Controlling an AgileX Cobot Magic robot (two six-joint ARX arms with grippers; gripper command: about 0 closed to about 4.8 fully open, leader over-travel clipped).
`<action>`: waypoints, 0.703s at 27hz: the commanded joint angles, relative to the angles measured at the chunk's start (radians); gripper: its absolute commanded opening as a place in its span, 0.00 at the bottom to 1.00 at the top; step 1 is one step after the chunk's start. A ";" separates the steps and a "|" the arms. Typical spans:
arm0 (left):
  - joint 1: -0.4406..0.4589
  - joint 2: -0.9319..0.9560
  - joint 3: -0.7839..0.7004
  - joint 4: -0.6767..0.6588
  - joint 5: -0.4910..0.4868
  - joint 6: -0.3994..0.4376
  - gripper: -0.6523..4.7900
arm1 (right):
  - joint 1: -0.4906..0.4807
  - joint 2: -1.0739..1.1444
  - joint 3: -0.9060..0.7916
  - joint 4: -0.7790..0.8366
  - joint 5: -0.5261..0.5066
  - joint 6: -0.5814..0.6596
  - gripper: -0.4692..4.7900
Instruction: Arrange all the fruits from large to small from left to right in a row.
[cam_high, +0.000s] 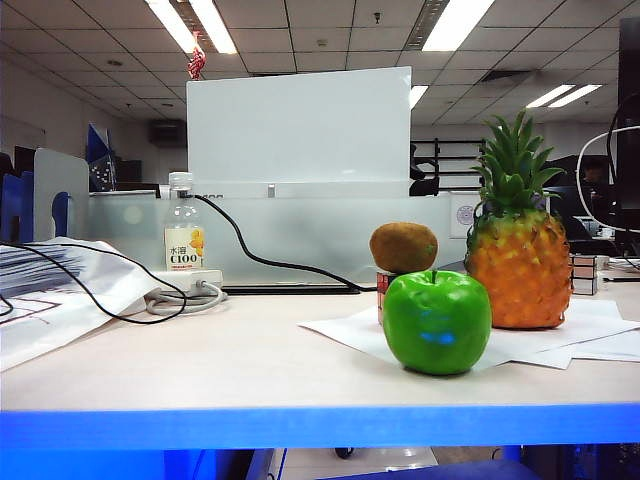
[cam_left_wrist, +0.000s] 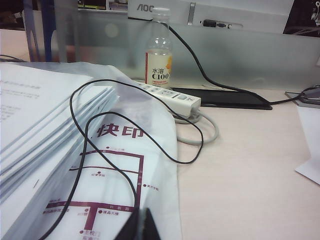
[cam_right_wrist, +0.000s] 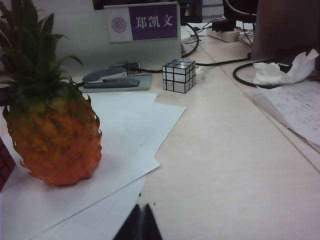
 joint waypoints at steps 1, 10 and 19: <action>0.001 -0.002 0.001 0.016 -0.003 -0.001 0.11 | 0.001 -0.002 -0.003 0.023 -0.004 0.005 0.08; 0.001 -0.002 0.001 0.016 0.008 -0.001 0.11 | 0.001 -0.002 -0.003 0.065 -0.259 0.135 0.08; 0.000 -0.002 0.001 0.021 0.179 -0.026 0.11 | 0.093 0.002 -0.006 0.393 -0.409 0.266 0.08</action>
